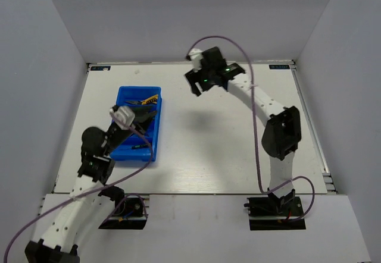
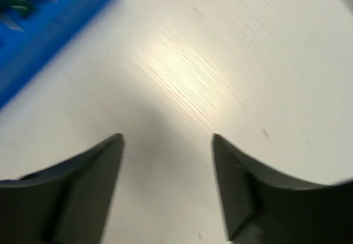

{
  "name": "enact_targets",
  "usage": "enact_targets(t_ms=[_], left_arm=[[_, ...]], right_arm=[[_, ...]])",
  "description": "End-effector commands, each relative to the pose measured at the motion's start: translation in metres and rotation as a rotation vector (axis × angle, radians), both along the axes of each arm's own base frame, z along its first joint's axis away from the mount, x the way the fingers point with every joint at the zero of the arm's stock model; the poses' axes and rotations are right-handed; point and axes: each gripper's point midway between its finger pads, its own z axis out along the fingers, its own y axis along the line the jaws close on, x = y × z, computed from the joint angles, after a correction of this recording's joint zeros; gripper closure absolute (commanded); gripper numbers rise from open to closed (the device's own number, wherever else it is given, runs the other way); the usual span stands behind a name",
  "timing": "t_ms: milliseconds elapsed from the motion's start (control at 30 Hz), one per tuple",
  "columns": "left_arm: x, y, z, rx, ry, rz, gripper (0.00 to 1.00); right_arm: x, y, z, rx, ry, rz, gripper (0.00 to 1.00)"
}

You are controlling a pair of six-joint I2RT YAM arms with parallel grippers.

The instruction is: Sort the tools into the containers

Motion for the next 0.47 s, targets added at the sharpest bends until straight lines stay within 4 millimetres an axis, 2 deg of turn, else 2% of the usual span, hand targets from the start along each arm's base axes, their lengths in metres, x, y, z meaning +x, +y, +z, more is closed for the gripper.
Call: enact_targets(t_ms=[0, 33, 67, 100, 167, 200, 233, 267, 300, 433], left_arm=[[0.032, -0.006, -0.017, 0.033, 0.189, 0.017, 0.45], [0.038, -0.011, -0.014, 0.054, 0.245, 0.000, 0.25], [0.056, -0.021, -0.038, 0.092, 0.358, -0.009, 0.00], [0.064, -0.023, -0.044, 0.108, 0.410, -0.009, 0.00], [0.074, -0.028, -0.042, 0.114, 0.462, -0.019, 0.00], [0.076, -0.031, -0.045, 0.108, 0.478, -0.030, 0.00], [0.077, -0.032, -0.041, 0.096, 0.466, -0.031, 0.00], [0.079, -0.033, -0.039, 0.087, 0.440, -0.032, 0.00], [0.081, -0.032, -0.036, 0.077, 0.434, -0.024, 0.00], [0.082, -0.033, -0.049, 0.084, 0.459, -0.023, 0.00]], right_arm=[[-0.012, -0.083, 0.020, -0.019, 0.079, -0.223, 0.23], [-0.013, -0.100, 0.019, -0.049, 0.071, -0.271, 0.21], [-0.018, -0.113, 0.038, -0.043, 0.019, -0.310, 0.17], [-0.038, -0.127, 0.023, -0.075, 0.039, -0.320, 0.16], [-0.042, -0.141, 0.033, -0.069, -0.028, -0.363, 0.09], [-0.050, -0.149, 0.060, 0.002, -0.135, -0.370, 0.09], [-0.057, -0.161, 0.045, -0.033, -0.144, -0.401, 0.09], [-0.069, -0.173, 0.046, -0.035, -0.182, -0.399, 0.09], [-0.070, -0.179, 0.068, 0.014, -0.251, -0.412, 0.09], [-0.089, -0.199, 0.065, -0.003, -0.249, -0.439, 0.09]])
